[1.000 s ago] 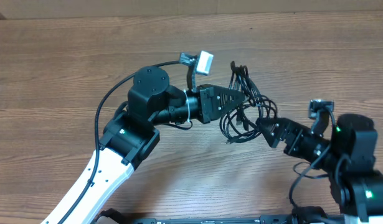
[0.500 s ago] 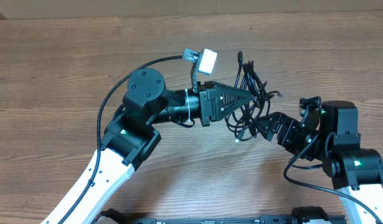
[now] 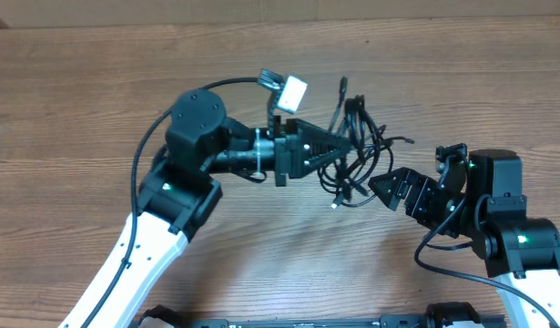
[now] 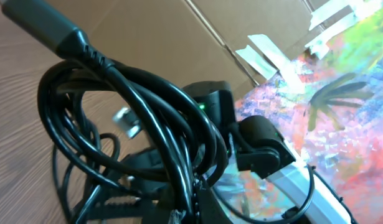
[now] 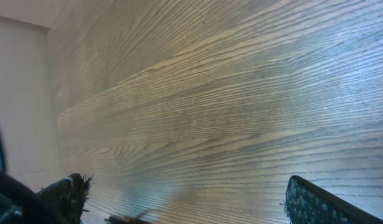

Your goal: Untangle cables

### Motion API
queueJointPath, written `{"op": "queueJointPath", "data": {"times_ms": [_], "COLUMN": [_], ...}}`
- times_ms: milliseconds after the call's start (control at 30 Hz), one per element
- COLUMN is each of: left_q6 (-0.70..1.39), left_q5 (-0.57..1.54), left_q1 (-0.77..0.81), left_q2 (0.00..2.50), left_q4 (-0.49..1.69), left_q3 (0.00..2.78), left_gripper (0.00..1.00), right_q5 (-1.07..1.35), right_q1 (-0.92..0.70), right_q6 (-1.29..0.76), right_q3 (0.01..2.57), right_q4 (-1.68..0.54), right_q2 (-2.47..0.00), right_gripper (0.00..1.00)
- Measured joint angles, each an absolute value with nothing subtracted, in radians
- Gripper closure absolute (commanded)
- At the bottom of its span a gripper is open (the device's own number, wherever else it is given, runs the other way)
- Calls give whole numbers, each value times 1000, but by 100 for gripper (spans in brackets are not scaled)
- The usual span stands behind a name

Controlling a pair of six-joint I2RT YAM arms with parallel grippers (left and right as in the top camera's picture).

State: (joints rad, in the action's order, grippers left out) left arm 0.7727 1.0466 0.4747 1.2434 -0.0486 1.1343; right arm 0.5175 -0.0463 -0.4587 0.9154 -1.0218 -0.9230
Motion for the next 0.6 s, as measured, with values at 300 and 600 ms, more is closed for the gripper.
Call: {"op": "queueJointPath", "data": {"times_ms": [300, 600], "left_q6": [574, 125], "left_q5": [1173, 1334], "left_q1": [429, 430], "left_q2": [1243, 1243], "left_q4": [47, 277], "left_q3": [1134, 1134], "left_gripper": [96, 96], "right_q5": [661, 828], "right_q1": [-46, -46], "right_q6": [-380, -283], "right_q3": [915, 915], "right_q4": [-937, -897], "right_q2": [-846, -793], "right_gripper": [0, 0]}}
